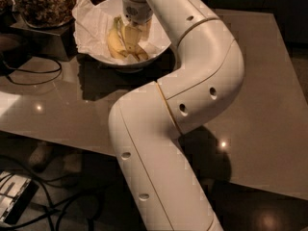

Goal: Pick banana from white bowl

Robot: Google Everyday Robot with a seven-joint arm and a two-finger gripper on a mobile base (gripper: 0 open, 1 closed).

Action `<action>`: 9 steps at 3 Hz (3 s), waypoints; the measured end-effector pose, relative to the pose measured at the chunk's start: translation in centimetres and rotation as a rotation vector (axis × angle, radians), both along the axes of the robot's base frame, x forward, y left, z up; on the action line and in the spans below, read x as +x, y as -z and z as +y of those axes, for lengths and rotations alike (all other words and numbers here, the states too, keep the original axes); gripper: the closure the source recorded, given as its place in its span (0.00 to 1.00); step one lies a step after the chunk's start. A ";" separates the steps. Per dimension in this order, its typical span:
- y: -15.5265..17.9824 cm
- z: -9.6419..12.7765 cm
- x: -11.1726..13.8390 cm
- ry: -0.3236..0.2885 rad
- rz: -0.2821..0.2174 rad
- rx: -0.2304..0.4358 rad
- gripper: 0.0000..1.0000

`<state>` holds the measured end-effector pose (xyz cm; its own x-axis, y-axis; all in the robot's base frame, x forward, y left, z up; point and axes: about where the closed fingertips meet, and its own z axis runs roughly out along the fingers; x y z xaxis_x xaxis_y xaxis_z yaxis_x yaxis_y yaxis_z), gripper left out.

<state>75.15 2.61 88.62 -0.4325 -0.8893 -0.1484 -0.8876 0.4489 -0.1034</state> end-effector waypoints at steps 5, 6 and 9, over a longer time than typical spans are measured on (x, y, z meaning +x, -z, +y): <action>0.1 -0.4 0.2 0.006 0.013 -0.011 0.84; 0.9 -0.4 0.2 0.006 0.013 -0.011 1.00; 0.1 -0.4 0.2 0.006 0.013 -0.011 1.00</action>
Offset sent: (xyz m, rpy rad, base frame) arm 0.0292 -0.0305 0.0281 -0.1084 0.2428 -0.0035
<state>75.35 2.24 88.48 -0.4400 -0.8881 -0.1330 -0.8860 0.4535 -0.0969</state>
